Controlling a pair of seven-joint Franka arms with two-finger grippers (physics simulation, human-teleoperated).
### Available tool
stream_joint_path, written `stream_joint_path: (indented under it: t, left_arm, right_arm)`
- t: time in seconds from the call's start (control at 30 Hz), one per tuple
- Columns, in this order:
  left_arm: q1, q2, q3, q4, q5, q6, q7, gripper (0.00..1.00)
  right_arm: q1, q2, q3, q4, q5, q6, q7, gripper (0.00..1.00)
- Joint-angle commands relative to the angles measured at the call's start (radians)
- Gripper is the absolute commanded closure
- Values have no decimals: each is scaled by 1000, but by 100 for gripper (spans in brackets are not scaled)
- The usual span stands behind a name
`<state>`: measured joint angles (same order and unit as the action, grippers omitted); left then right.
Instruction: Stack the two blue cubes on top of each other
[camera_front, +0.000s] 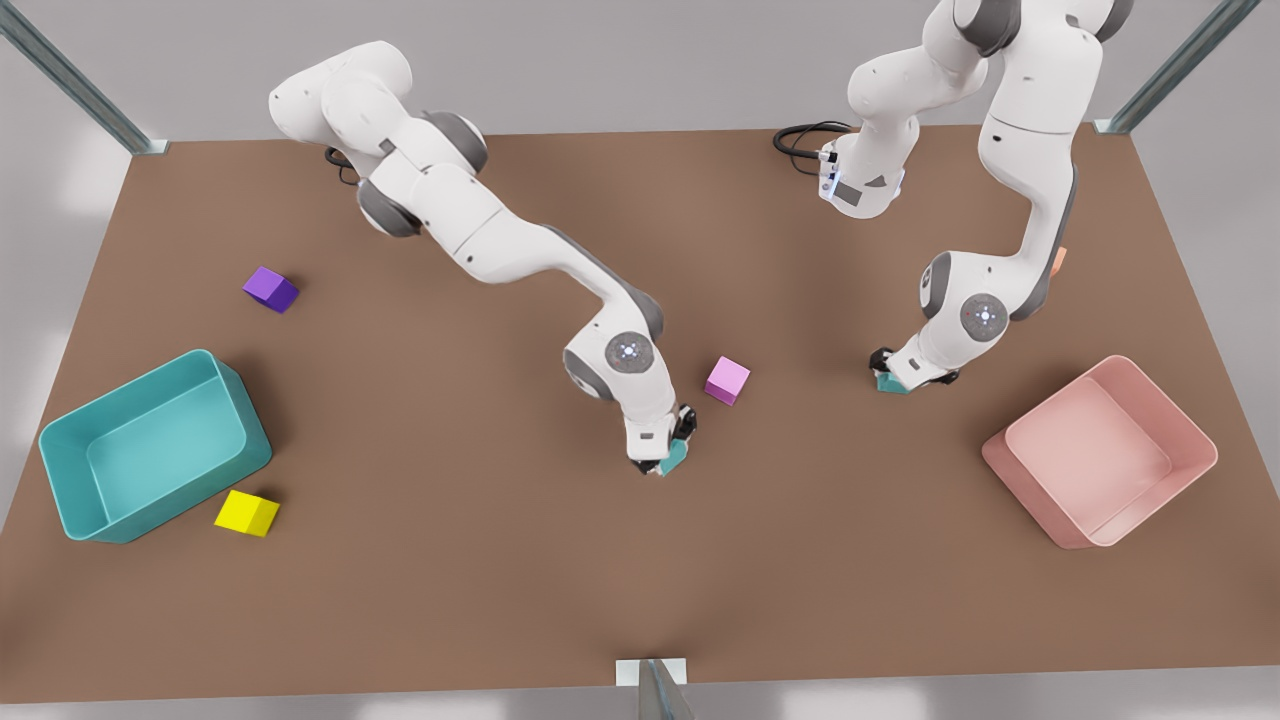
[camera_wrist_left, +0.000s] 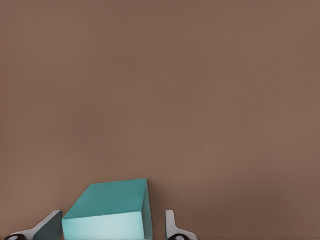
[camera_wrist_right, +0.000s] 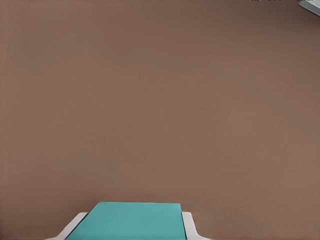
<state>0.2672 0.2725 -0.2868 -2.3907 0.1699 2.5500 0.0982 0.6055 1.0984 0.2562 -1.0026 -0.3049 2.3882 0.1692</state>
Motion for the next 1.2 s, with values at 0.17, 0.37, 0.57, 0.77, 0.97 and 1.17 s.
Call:
stream_joint_path:
  t: [0.17,0.37,0.57,0.77,0.97,1.17]
  left_arm:
    - [1,14,3,-1,2,7,-14,0]
    - [26,42,5,-1,2,9,-14,0]
    - [24,36,3,-18,8,9,-14,0]
    - [23,60,3,-5,7,9,-14,0]
    - [23,76,5,-5,8,36,-15,10]
    - [15,1,-3,19,8,-63,-46,37]
  right_arm:
    - [36,5,-5,1,-26,0,112,54]
    - [30,31,-15,-1,-28,42,110,44]
    - [30,31,-15,-1,-28,65,102,13]
    - [25,21,-9,-2,-26,80,101,0]
    - [-23,-163,37,-40,-19,-139,99,0]
    - [-312,-624,63,-66,141,-925,116,0]
